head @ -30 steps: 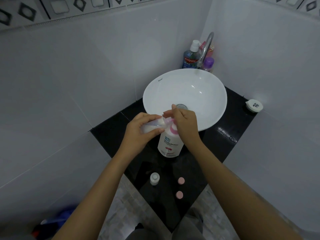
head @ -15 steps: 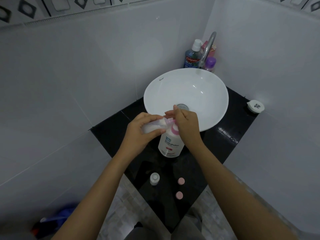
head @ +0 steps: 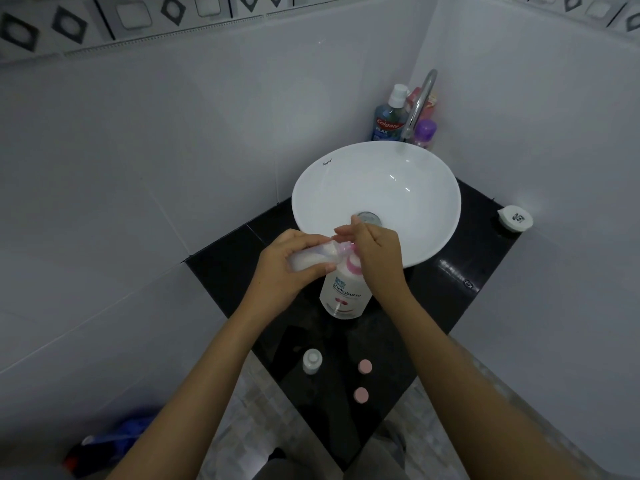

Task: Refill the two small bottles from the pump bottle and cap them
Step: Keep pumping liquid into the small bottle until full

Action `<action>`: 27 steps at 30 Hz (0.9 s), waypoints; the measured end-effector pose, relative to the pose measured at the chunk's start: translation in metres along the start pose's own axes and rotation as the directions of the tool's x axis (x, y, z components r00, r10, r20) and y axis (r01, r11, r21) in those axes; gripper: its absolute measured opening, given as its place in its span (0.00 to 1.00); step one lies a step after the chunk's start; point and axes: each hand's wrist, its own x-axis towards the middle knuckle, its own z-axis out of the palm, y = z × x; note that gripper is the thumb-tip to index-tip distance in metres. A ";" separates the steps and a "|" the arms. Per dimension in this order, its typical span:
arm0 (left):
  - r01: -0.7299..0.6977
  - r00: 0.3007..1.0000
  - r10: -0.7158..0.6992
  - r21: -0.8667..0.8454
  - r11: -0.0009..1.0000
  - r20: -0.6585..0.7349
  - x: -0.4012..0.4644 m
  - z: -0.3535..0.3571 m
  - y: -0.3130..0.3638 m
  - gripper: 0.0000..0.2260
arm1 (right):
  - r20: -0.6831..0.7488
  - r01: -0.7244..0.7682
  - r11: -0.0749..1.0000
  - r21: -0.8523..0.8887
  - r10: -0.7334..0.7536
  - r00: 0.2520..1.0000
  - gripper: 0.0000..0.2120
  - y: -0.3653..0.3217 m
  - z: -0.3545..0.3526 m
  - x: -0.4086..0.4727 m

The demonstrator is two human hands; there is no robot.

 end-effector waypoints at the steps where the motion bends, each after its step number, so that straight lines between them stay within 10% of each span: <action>1: 0.005 1.000 -0.005 -0.001 1.000 0.002 0.000 0.001 -0.001 0.17 | -0.002 -0.011 1.000 -0.002 0.011 1.000 0.18 0.002 0.002 -0.001; 27: 0.024 1.000 -0.024 -0.047 0.999 0.007 0.003 0.001 -0.003 0.16 | -0.018 0.021 0.998 -0.067 -0.022 1.000 0.17 -0.001 -0.004 0.000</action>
